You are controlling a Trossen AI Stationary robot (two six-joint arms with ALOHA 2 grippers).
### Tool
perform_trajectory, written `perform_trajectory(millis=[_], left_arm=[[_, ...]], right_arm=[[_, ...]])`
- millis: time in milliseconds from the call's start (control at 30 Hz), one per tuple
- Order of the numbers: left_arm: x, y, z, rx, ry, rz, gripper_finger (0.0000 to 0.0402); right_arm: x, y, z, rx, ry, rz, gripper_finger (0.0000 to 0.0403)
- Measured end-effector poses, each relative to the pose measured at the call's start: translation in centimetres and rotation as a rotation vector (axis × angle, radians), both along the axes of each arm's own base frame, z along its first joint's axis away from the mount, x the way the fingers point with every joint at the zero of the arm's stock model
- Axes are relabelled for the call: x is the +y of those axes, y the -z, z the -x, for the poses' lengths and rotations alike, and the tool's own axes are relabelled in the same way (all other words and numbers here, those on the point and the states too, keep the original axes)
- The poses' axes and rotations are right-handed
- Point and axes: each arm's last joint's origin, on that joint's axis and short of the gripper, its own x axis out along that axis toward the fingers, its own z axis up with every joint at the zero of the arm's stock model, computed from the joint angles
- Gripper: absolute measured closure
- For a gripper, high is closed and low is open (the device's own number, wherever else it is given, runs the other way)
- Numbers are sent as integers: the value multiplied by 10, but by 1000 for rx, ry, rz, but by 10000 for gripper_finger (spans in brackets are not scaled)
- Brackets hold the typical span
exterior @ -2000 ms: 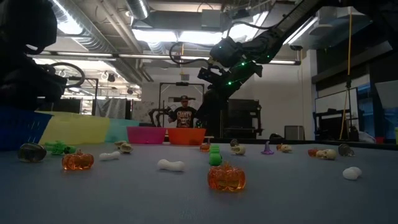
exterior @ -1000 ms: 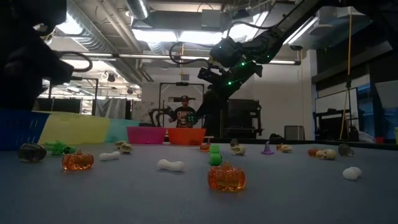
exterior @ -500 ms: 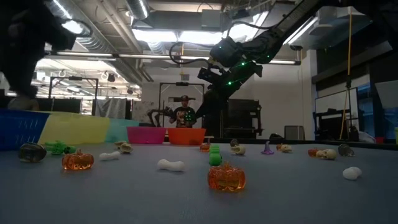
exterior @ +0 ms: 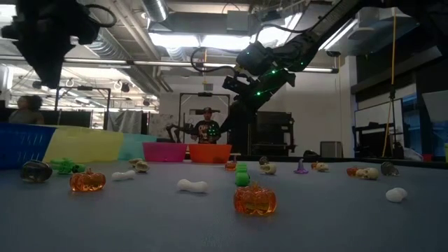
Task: Sort Halloween decoration
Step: Put the black skull toy into the green bin
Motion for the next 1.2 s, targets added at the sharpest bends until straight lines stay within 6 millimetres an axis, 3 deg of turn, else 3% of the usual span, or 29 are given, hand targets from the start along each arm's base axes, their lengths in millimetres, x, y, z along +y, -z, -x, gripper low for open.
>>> perform_trajectory(millis=[767, 1200], left_arm=[[62, 0, -3, 136, 21, 28, 344], [84, 0, 0, 161, 26, 51, 344]], right_arm=[[0, 0, 0, 0, 0, 0, 268], [0, 0, 0, 0, 0, 0, 268]])
